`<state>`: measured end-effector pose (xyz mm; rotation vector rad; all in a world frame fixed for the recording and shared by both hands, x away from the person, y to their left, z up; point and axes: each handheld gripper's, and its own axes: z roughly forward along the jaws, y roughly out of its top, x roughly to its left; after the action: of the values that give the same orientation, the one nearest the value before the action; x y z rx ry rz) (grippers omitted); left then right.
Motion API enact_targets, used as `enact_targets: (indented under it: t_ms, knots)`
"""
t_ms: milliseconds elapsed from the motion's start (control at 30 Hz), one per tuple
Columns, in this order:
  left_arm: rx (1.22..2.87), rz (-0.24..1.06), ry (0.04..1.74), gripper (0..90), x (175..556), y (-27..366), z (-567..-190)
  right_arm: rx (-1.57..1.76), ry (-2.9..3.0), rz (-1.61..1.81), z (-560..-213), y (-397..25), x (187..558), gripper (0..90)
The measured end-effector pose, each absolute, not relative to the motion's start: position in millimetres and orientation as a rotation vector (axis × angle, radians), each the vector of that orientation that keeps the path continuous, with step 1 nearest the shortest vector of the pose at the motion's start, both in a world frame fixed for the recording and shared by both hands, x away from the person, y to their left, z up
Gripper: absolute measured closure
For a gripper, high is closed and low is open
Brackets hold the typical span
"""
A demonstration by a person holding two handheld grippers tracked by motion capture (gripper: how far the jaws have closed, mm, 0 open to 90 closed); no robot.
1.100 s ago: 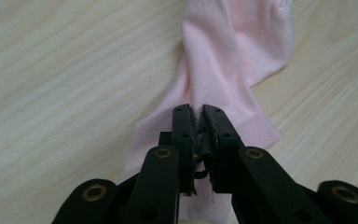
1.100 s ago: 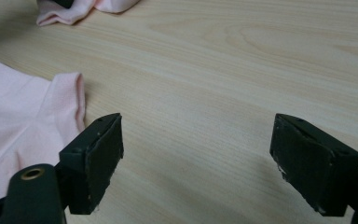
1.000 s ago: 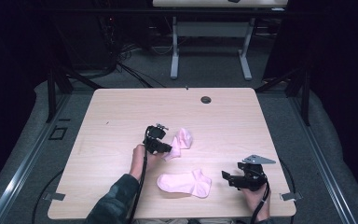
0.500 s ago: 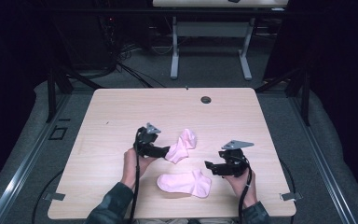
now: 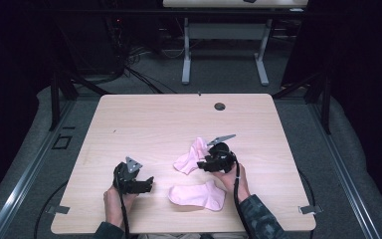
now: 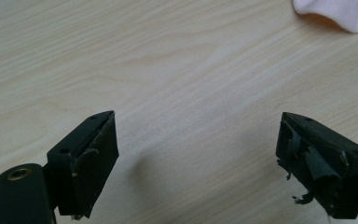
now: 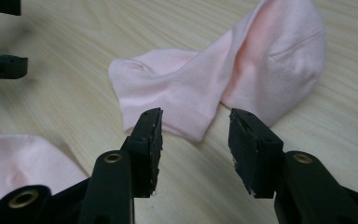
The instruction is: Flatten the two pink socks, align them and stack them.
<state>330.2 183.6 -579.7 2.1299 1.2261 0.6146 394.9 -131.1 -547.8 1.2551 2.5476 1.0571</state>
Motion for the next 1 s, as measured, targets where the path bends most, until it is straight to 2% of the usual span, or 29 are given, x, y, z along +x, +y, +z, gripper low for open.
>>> enact_targets:
  t_ms: [67,433,567,600,667,833,1000]
  knots:
    - [2.129,0.610,1.227,13.1,329.3,184.5,-583.4,1.266,2.560,1.020,-553.0,-123.7,401.8,58.5]
    - [2.076,0.594,1.226,13.2,327.2,188.1,-587.7,1.277,2.572,0.924,-564.4,-109.0,410.3,65.6]
    - [2.059,0.590,1.224,13.2,326.1,189.4,-589.3,1.249,2.572,0.892,-565.0,-105.1,408.3,74.4]
    - [2.058,0.589,1.224,13.2,325.9,189.6,-589.4,1.219,2.580,0.900,-565.9,-104.1,407.0,80.3]
    - [2.057,0.599,1.219,13.2,325.7,189.8,-589.8,1.218,2.570,0.930,-567.1,-103.4,405.5,82.9]
    - [2.053,0.599,1.218,13.4,325.5,189.4,-590.0,1.202,2.590,0.929,-564.1,-106.6,403.1,84.3]
    - [2.078,0.615,1.195,15.0,325.5,186.9,-588.2,1.162,2.588,0.984,-545.0,-115.1,395.2,84.4]
